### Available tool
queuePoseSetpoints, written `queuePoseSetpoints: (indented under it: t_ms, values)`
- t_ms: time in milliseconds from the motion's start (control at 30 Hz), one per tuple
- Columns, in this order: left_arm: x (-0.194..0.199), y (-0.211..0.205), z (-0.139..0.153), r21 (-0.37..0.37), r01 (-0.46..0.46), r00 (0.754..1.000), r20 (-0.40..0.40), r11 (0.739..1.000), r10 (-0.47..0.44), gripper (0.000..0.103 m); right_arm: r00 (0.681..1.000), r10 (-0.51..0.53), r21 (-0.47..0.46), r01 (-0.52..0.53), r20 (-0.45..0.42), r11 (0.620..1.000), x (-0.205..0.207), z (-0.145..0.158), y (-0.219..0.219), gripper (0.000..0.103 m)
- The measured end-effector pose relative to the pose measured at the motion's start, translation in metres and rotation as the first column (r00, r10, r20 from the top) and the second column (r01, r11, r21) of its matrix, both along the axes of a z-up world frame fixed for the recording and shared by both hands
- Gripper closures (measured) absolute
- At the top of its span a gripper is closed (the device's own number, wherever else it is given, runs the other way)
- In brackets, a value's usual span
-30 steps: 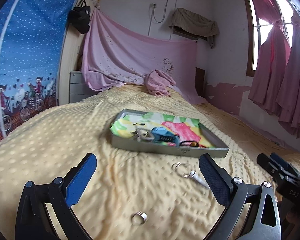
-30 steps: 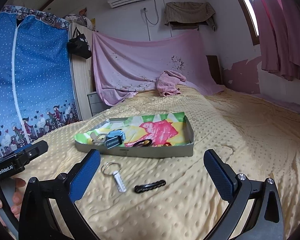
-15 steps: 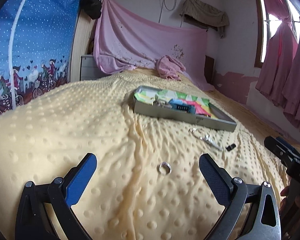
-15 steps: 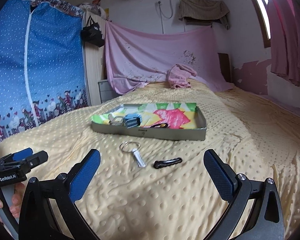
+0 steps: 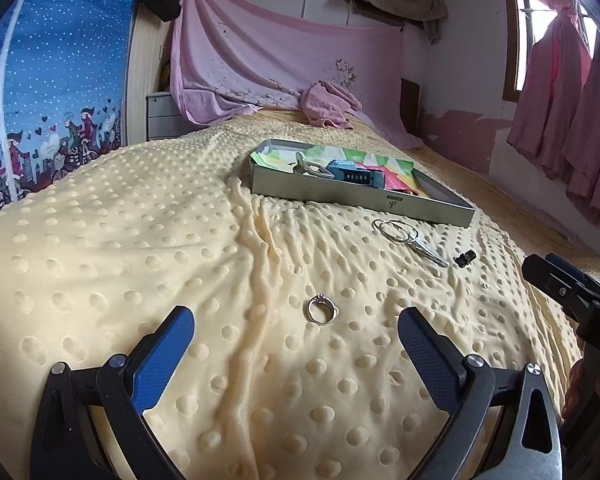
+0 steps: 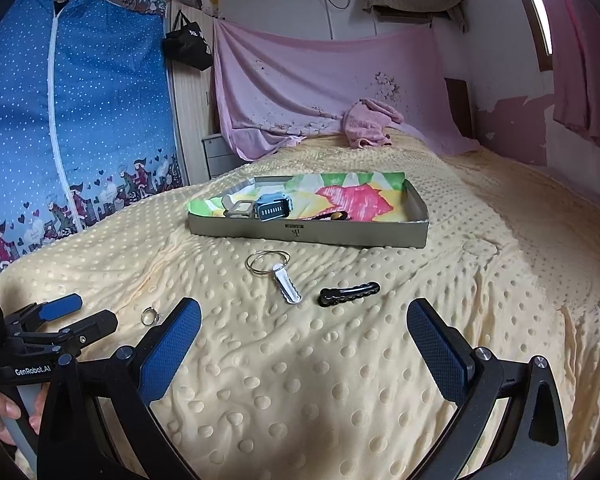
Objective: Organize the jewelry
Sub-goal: 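Lower the left gripper onto the small silver ring and close on it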
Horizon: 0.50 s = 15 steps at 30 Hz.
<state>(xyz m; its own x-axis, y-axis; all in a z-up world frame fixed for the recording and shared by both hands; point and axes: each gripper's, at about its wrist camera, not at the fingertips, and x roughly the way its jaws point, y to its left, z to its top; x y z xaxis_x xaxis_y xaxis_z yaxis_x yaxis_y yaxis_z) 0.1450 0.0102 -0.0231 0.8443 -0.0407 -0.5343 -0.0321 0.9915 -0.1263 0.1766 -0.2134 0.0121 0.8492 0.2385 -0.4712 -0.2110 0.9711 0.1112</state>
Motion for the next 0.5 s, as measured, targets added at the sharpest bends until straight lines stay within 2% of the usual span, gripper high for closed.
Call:
queuePoseSetpoints:
  t_ms: [133, 233, 400, 500]
  values:
    - [0.007, -0.003, -0.004, -0.001, 0.028, 0.999, -0.031, 1.0, -0.028, 0.017, 1.0, 0.011, 0.001, -0.011, -0.018, 1.0, 0.006, -0.004, 0.003, 0.005]
    - [0.014, -0.005, -0.007, -0.014, 0.055, 0.997, -0.056, 0.998, -0.056, 0.029, 0.999, 0.034, -0.004, -0.034, -0.036, 0.999, 0.014, -0.007, 0.008, 0.016]
    - [0.026, -0.007, -0.013, -0.038, 0.085, 0.991, -0.096, 0.996, -0.088, 0.04, 0.994, 0.078, -0.002, -0.078, -0.071, 0.997, 0.036, -0.014, 0.016, 0.035]
    - [0.033, -0.007, -0.016, -0.049, 0.087, 0.988, -0.123, 0.995, -0.092, 0.048, 0.987, 0.113, 0.015, -0.112, -0.11, 0.994, 0.05, -0.022, 0.021, 0.04]
